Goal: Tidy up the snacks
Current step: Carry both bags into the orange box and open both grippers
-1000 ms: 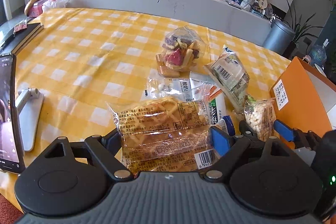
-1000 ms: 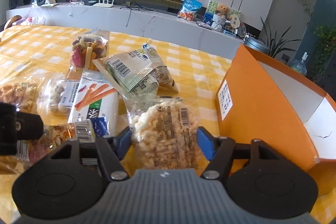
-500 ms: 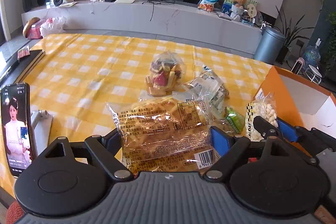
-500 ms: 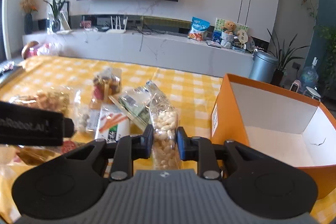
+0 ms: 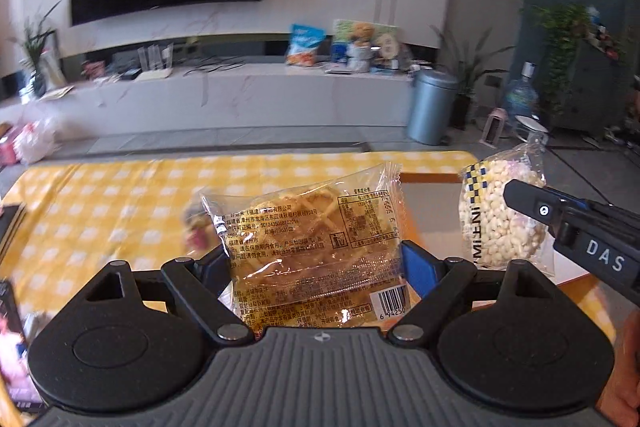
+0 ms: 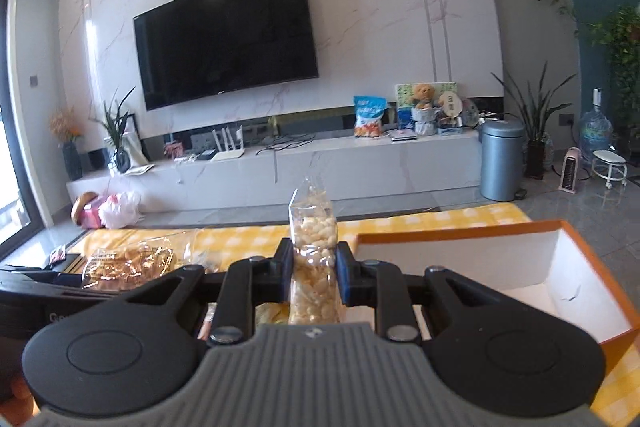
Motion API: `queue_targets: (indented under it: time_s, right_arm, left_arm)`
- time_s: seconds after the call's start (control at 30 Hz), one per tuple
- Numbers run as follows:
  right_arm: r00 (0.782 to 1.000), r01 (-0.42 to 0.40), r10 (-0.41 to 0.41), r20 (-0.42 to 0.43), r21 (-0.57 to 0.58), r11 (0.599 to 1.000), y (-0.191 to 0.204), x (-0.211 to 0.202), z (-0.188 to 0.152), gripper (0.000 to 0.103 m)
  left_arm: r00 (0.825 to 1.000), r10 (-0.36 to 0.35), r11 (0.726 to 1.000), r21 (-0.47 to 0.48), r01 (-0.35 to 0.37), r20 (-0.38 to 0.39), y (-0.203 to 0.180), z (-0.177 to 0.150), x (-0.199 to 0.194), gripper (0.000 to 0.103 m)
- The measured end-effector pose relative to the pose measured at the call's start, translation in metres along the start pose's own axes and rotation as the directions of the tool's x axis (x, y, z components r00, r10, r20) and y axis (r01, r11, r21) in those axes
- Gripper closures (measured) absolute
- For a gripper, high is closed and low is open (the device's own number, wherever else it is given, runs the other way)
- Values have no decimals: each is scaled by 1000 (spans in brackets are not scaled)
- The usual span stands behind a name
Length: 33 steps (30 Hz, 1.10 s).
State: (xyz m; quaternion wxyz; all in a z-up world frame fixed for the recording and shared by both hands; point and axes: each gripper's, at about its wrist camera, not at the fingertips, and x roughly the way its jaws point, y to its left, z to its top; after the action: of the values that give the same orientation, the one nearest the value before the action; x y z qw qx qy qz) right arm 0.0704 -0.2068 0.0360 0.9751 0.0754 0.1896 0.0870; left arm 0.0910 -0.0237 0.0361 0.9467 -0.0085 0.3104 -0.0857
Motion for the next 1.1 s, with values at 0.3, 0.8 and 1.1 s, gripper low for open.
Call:
queue_targets:
  time_s: [0.3,0.8,1.1]
  right_arm:
    - [990,121,-112,-91,103,987,-91,6,11,83]
    - [925,131,-6,-381,302,944,-172,68,-20,83]
    - [884,125,40,-466,318,940,-177,95,-32,83]
  left_arm:
    - [960,-254,958,107,267,-118,-72,34,60,4]
    - [858,-290,843,311,438,-424,-125,19,174,4]
    - [830,-188,755,462,464,-526,-136,4,193,3]
